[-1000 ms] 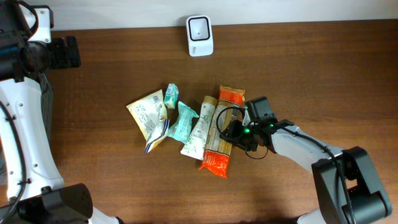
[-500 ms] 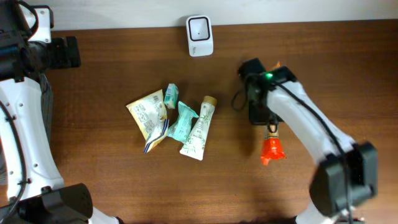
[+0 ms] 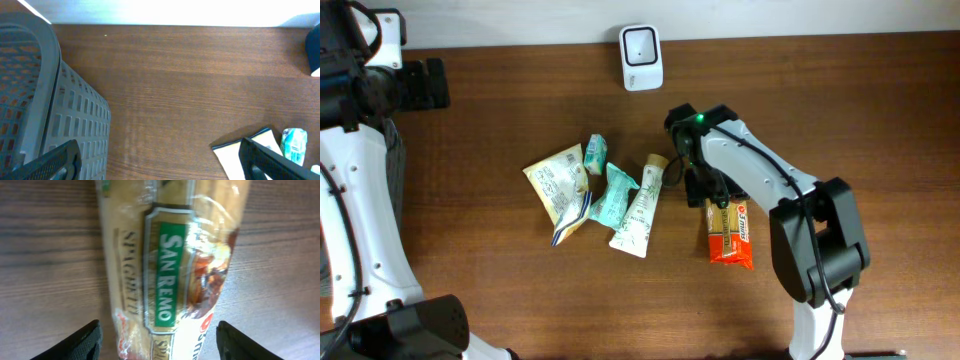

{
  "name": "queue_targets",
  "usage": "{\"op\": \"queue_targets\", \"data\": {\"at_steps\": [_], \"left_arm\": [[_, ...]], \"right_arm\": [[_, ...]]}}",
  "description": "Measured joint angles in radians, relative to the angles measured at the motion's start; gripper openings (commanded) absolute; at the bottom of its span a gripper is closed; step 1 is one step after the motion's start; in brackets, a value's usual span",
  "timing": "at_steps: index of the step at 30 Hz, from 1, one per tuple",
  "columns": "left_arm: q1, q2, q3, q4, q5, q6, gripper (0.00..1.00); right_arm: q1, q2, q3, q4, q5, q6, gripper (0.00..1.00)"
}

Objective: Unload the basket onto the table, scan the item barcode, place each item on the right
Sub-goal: 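Lift the spaghetti package and hold its barcode over the white scanner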

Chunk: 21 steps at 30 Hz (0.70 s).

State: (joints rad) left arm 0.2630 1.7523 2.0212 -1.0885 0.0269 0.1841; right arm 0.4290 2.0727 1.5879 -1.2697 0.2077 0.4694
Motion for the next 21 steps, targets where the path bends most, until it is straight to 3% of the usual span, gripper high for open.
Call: {"op": "queue_targets", "data": {"at_steps": [5, 7, 8, 9, 10, 16, 21], "left_arm": [[0.000, 0.000, 0.000, 0.000, 0.000, 0.000, 0.99], [0.000, 0.000, 0.000, 0.000, 0.000, 0.000, 0.99], [0.000, 0.000, 0.000, 0.000, 0.000, 0.000, 0.99], [0.000, 0.000, 0.000, 0.000, 0.000, 0.000, 0.99], [0.000, 0.000, 0.000, 0.000, 0.000, 0.000, 0.99], [0.000, 0.000, 0.000, 0.000, 0.000, 0.000, 0.99], [0.000, 0.000, 0.000, 0.000, 0.000, 0.000, 0.99]], "right_arm": [[-0.035, -0.004, -0.169, 0.121, -0.072, 0.084, 0.76], [-0.066, -0.040, -0.230, 0.187, -0.090, 0.054, 0.75], [-0.067, -0.057, -0.259, 0.220, -0.090, 0.045, 0.49], [-0.067, -0.076, -0.283, 0.243, -0.090, 0.039, 0.17], [-0.067, -0.077, -0.290, 0.243, -0.074, 0.034, 0.06], [-0.082, -0.113, -0.242, 0.205, -0.138, -0.047, 0.04], [-0.195, -0.435, -0.226, 0.227, -0.759, -0.407, 0.04]]}}
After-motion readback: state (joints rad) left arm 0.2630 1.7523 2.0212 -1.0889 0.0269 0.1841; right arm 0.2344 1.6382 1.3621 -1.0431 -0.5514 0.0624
